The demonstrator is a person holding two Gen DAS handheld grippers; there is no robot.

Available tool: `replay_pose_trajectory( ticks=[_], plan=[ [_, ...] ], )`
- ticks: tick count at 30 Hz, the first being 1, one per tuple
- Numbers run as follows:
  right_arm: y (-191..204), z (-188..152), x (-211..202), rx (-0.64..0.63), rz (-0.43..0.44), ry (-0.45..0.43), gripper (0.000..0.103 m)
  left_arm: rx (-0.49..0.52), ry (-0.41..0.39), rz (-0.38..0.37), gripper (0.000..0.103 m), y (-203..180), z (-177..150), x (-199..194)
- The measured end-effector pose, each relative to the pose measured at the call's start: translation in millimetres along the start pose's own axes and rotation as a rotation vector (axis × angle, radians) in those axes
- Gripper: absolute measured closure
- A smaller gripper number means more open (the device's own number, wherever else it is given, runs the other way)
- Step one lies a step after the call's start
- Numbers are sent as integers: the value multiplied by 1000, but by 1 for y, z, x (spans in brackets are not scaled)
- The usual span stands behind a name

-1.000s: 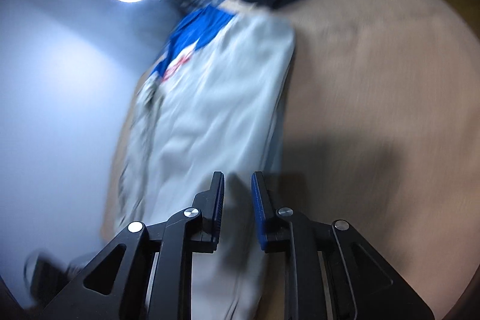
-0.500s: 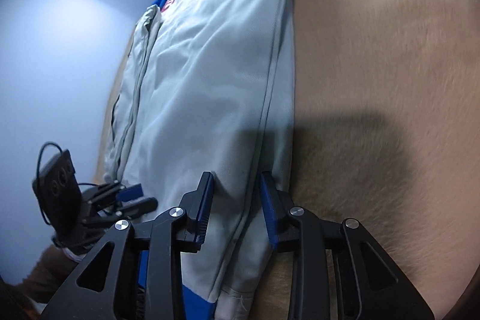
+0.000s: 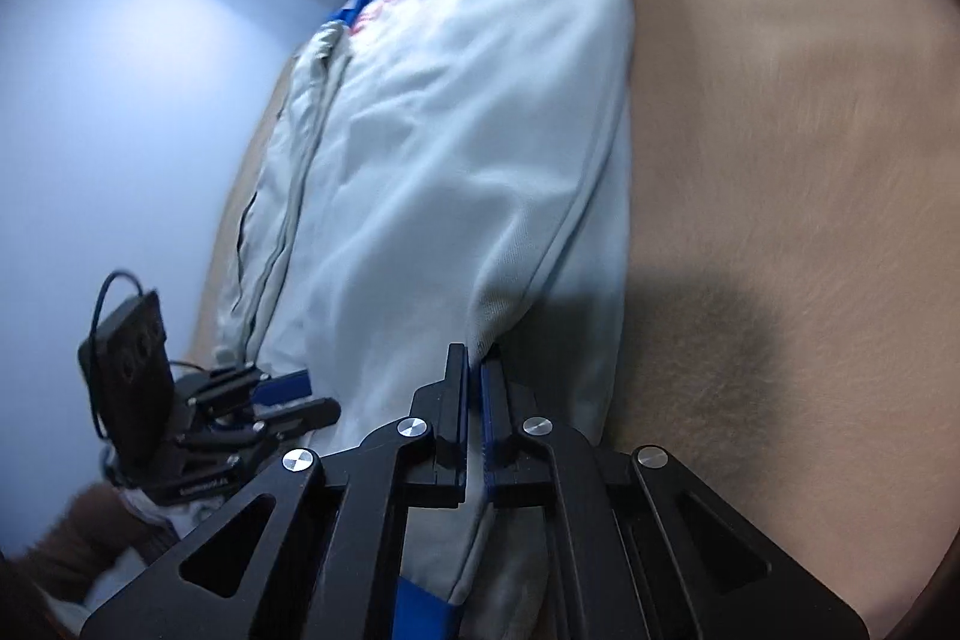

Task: Fold large clothes

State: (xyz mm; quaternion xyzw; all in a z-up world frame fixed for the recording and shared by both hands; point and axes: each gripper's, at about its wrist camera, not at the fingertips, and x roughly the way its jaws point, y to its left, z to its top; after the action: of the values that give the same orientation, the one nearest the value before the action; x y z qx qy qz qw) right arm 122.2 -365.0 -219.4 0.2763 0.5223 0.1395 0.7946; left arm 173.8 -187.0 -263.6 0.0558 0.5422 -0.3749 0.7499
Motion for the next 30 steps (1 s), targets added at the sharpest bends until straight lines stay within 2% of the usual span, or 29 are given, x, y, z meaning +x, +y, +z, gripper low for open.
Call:
replay_pose_trajectory(
  ticks=[2,3,5,7,8,10,12,13,17,19,22,25,27,28,30],
  plan=[
    [4,-3,-12,-24,-32,-23,101,10,1,1,76,-2,0,0],
    [6,-3,-12,-52,-87,-13,101,11,4,-3,76,-3,1,0],
    [7,-7,-5,-113,-179,27,99,-5,13,-20,76,-2,2,-3],
    [3,-8,2,-106,-240,72,97,-24,-6,-42,76,0,4,-14],
    [3,-8,1,-109,-259,72,97,-29,-26,-48,76,0,4,-21],
    [10,-4,-11,-139,-302,10,97,-41,-59,-64,76,2,5,-34],
    [17,2,-22,-155,-305,-53,97,-69,-73,-102,76,3,5,-42],
    [20,4,-26,-151,-275,-77,97,-83,-67,-124,76,3,5,-43],
    [24,9,-19,-152,-238,-70,96,-157,3,-228,75,-1,-1,-32],
    [29,5,-11,-174,-234,-39,96,-151,25,-206,75,-6,-3,-25],
    [29,-2,-3,-197,-285,-20,96,-150,30,-163,75,-8,-3,-20],
    [18,-3,0,-161,-291,-25,95,-59,56,-46,75,-21,-8,-9],
    [11,-3,7,-164,-320,5,95,-9,42,4,75,-27,-13,-6],
    [10,-3,11,-178,-338,21,95,-6,31,13,75,-29,-14,-10],
    [4,-3,8,-158,-320,10,93,-8,-6,5,75,-31,-13,-20]
  ],
)
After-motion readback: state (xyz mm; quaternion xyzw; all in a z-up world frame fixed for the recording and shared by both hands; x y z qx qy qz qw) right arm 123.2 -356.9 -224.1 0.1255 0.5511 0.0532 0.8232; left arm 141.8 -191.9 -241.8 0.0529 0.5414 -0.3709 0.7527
